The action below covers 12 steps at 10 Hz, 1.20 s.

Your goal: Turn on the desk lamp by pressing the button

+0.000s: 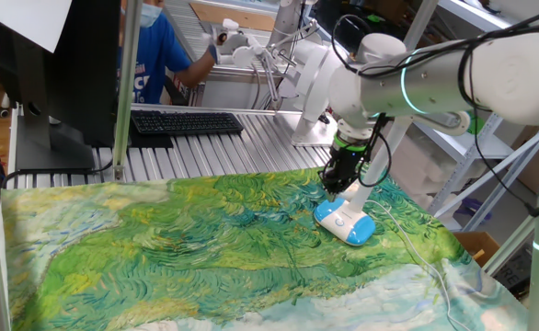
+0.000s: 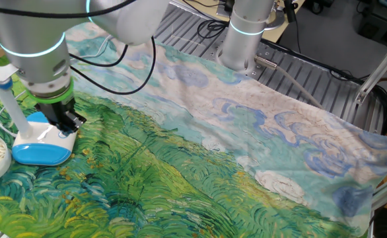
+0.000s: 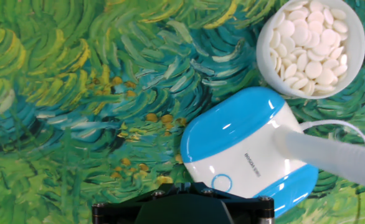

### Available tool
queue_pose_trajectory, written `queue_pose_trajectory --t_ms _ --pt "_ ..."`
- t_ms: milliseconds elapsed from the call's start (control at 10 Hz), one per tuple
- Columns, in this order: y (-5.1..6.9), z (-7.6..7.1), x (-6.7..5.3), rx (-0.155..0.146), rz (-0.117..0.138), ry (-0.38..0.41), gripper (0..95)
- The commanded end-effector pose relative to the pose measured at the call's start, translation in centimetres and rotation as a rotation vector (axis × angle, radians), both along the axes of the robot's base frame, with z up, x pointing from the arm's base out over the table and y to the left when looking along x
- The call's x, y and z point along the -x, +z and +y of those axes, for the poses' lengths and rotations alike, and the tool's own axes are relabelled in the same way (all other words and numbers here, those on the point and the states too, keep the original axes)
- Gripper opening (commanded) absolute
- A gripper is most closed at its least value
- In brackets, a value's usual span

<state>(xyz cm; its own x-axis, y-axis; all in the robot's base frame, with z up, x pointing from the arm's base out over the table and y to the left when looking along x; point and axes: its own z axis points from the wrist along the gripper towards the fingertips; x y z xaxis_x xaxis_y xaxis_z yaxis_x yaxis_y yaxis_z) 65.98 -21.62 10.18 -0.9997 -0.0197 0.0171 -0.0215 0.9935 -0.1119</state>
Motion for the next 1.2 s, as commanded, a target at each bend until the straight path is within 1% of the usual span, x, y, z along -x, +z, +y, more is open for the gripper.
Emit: queue_pose_trajectory --t_ms 100,300,600,800,1000,1100,1200 --pt "-0.1 0.0 0.3 0.017 -0.002 -0.004 0.0" --pt "-0.4 0.0 0.2 0.018 -0.004 -0.004 0.0" --pt "-1.0 0.0 0.0 0.017 -0.015 0.0 0.0" --pt "-1.4 0.0 -0.1 0.017 -0.017 0.004 0.0" --pt "-1.8 -0.3 -0.2 0.03 -0.017 0.005 0.0" --pt "-1.9 -0.4 -0.2 0.026 -0.017 0.005 0.0" --pt "-1.9 -0.4 -0.2 0.029 -0.023 0.003 0.0"
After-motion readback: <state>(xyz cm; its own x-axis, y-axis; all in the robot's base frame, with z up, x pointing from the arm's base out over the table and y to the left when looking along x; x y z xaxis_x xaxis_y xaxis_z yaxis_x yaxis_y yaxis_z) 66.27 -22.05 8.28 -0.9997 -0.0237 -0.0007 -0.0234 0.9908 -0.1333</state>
